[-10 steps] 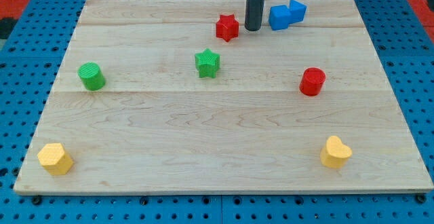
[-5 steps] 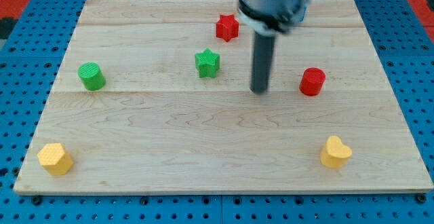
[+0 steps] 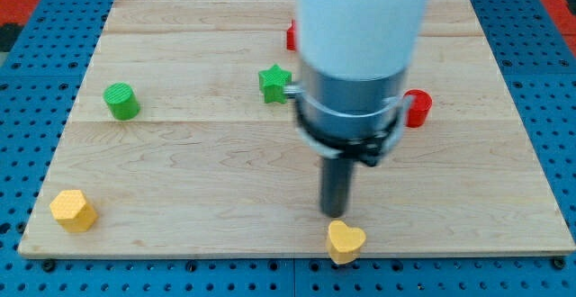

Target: Move the heart towards the hexagon

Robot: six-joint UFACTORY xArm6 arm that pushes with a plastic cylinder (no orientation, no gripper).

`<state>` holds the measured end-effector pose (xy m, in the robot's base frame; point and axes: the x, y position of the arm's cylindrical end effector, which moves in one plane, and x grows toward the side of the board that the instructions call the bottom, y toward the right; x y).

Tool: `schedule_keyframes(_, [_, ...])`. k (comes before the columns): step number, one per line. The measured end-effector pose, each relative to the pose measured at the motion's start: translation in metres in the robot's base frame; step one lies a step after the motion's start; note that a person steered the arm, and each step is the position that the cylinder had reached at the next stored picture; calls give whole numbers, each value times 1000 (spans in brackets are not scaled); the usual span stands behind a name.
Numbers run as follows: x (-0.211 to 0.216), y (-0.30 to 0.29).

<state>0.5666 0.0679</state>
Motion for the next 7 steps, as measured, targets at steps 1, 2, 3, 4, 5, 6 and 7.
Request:
schedule_keyframes(1, [22,80])
schedule_keyframes(2, [50,88])
schedule_keyframes(3, [52,-16])
schedule_keyframes(4, [52,-70])
schedule_keyframes(5, [36,-137])
schedule_keyframes(6, [31,-223])
schedule_keyframes(7, [26,-263])
